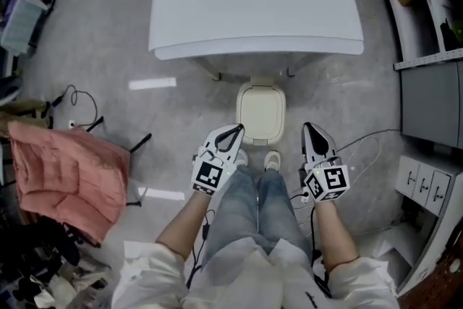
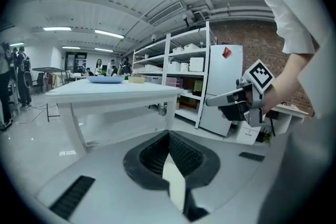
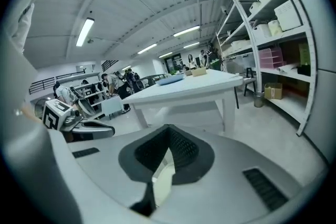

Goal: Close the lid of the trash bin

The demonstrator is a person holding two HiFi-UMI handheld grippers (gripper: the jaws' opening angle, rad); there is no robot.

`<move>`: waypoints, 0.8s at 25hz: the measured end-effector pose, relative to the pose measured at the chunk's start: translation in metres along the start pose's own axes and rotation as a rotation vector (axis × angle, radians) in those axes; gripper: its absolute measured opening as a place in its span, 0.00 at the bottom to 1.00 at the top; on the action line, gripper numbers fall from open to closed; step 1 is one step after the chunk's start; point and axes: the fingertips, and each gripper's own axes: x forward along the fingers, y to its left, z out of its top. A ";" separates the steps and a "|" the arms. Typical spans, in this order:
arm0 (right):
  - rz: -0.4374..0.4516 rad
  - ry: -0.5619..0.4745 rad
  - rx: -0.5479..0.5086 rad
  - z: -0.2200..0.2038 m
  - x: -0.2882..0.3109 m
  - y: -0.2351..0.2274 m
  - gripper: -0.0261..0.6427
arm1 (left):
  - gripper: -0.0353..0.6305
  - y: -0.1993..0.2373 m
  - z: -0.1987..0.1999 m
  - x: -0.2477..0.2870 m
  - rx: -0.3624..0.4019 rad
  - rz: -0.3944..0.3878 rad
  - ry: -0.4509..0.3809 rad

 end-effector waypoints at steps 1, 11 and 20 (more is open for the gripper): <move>0.001 -0.018 0.000 0.016 -0.009 0.006 0.07 | 0.09 0.000 0.017 -0.011 -0.003 0.013 -0.021; -0.039 -0.221 -0.022 0.154 -0.114 0.048 0.07 | 0.09 0.000 0.158 -0.124 0.055 0.113 -0.198; -0.068 -0.338 -0.066 0.224 -0.190 0.066 0.07 | 0.09 -0.005 0.245 -0.190 0.039 0.183 -0.348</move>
